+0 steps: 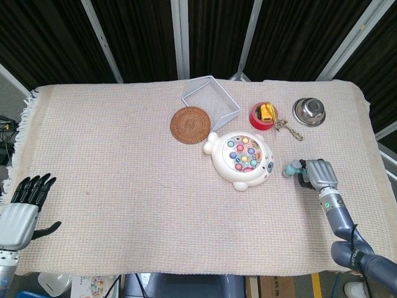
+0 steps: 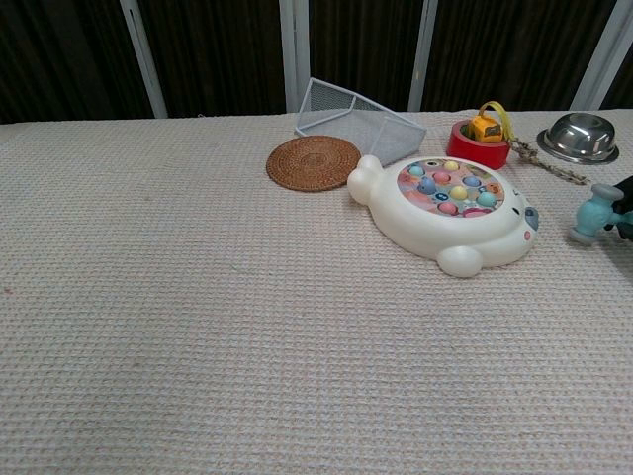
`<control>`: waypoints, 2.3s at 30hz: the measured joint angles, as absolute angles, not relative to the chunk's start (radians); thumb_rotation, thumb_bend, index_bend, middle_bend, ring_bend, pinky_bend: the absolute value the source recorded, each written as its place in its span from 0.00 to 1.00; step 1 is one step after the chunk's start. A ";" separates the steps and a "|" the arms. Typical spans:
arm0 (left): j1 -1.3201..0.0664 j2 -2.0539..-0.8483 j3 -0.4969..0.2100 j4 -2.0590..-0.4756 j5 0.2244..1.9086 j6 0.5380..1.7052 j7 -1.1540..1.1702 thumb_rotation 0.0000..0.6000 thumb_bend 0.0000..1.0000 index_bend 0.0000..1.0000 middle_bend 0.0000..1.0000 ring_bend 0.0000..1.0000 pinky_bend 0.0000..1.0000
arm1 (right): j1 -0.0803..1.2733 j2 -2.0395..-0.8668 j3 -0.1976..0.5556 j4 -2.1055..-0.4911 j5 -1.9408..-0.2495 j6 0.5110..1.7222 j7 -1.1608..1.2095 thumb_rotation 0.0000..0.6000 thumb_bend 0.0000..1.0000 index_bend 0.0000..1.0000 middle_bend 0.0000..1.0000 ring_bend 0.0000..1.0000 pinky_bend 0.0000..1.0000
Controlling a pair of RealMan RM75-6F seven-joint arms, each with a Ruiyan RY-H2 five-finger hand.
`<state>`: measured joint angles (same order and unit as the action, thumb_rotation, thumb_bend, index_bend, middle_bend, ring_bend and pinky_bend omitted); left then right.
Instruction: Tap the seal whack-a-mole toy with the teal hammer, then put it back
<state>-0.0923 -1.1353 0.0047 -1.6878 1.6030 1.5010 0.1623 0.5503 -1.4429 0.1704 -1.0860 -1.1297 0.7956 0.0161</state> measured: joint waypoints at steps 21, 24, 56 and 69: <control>-0.101 -1.133 0.004 -1.703 1.614 1.496 0.188 1.00 0.13 0.00 0.00 0.00 0.00 | 0.555 -1.352 0.184 -1.239 -1.282 0.907 0.090 1.00 0.74 0.92 0.77 0.60 0.42; -0.106 -1.132 0.002 -1.709 1.616 1.491 0.196 1.00 0.13 0.00 0.00 0.00 0.00 | 0.577 -1.321 0.195 -1.302 -1.296 0.913 0.037 1.00 0.75 0.94 0.79 0.61 0.43; -0.122 -1.144 -0.001 -1.682 1.583 1.456 0.172 1.00 0.13 0.00 0.00 0.00 0.00 | 0.752 -1.371 0.183 -1.344 -1.079 0.821 -0.432 1.00 0.78 0.99 0.82 0.63 0.45; -0.123 -1.149 -0.001 -1.672 1.584 1.459 0.162 1.00 0.13 0.00 0.00 0.00 0.00 | 0.762 -1.338 0.195 -1.401 -1.055 0.851 -0.445 1.00 0.78 0.99 0.83 0.63 0.45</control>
<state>-0.1228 -1.1488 -0.0009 -1.6722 1.5837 1.4588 0.1616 0.7623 -1.3381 0.1945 -1.4013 -1.0553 0.8515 -0.4448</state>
